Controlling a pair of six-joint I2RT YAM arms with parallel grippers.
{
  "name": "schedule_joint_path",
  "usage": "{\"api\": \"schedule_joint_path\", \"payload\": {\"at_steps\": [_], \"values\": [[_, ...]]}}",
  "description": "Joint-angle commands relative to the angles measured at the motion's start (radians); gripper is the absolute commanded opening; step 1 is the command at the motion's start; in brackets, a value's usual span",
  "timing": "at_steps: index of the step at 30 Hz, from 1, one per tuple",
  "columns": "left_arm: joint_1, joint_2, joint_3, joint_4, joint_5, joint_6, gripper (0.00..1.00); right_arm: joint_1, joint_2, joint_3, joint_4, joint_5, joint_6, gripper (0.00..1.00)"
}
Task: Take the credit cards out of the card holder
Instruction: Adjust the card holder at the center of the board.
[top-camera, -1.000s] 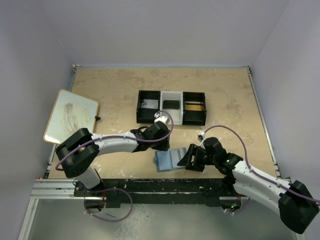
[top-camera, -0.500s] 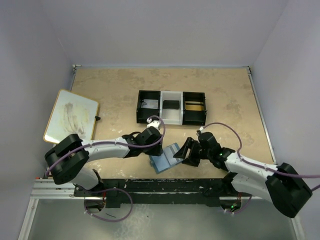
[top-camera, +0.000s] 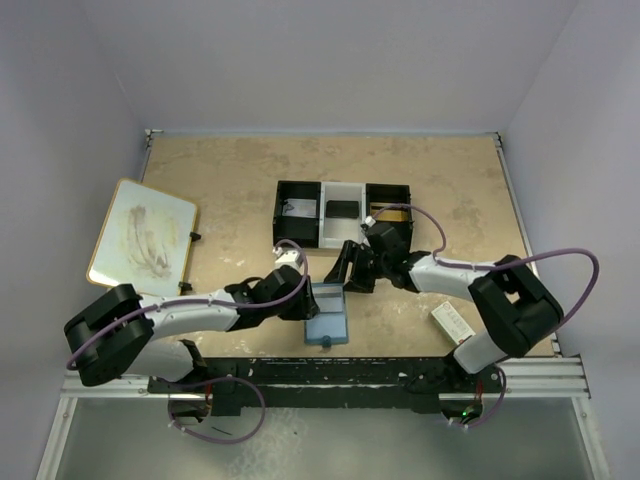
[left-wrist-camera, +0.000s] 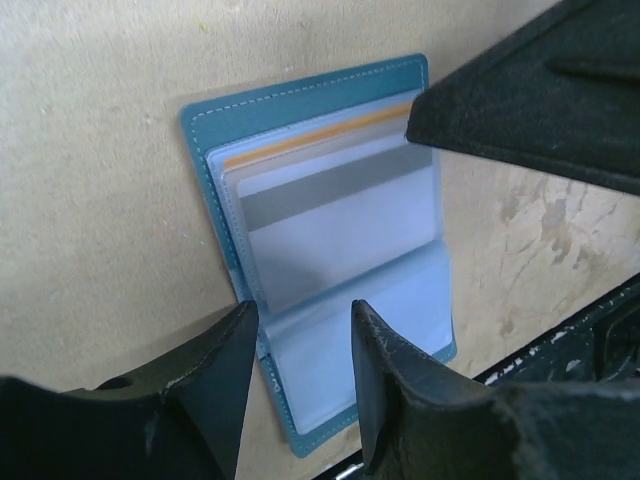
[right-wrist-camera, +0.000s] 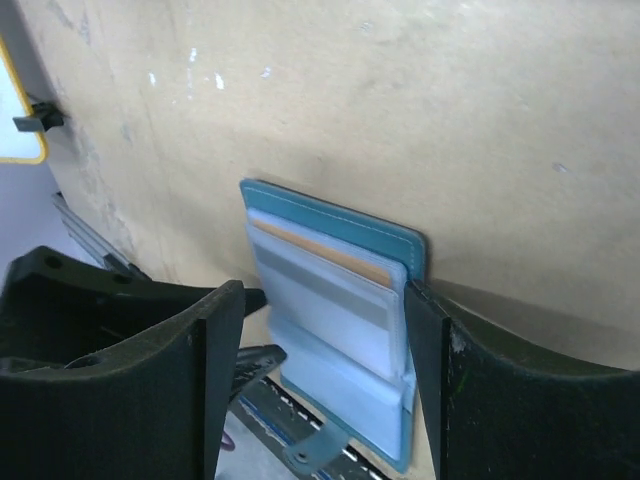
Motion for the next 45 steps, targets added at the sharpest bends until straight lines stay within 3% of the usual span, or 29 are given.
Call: {"api": "schedule_joint_path", "payload": {"at_steps": [1,9,14,20,28,35,40,45], "values": [[-0.028,-0.005,-0.048,0.17,0.052,-0.118,0.4,-0.001,0.022,0.08,0.01,-0.076,-0.135,0.67],[-0.12,0.031,-0.048,0.246,-0.027,-0.227,0.39,-0.001,-0.083,0.151,-0.295,0.152,-0.204,0.7],[-0.152,0.039,-0.035,0.239,-0.067,-0.242,0.39,0.003,-0.173,0.123,-0.365,0.273,-0.174,0.68],[-0.176,-0.094,0.03,-0.028,-0.289,-0.196,0.38,0.021,-0.326,-0.075,-0.103,0.075,0.008,0.51],[-0.171,-0.185,0.111,-0.236,-0.486,-0.131,0.41,0.119,-0.344,-0.241,0.195,0.091,0.251,0.42],[-0.167,-0.156,0.126,-0.233,-0.466,-0.108,0.42,0.143,-0.218,-0.325,0.249,0.127,0.361,0.39],[-0.165,-0.122,0.149,-0.218,-0.436,-0.069,0.42,0.143,-0.131,-0.488,0.453,0.142,0.465,0.39],[-0.156,-0.073,0.182,-0.191,-0.389,-0.021,0.43,0.141,-0.122,-0.468,0.392,0.176,0.459,0.41]]}}
